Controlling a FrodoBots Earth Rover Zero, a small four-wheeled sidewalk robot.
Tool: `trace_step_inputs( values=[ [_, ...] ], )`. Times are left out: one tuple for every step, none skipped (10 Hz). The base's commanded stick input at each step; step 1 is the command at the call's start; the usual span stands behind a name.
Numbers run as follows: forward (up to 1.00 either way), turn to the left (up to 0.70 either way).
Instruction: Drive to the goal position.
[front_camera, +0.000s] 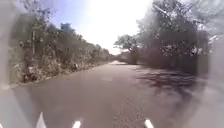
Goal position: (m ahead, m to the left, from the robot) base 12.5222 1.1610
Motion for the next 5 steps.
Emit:
trace_step_inputs(
  values=[
    [0.85, 0.0],
    [0.85, 0.0],
    [0.85, 0.0],
    [0.85, 0.0],
    [0.85, 0.0]
  ],
)
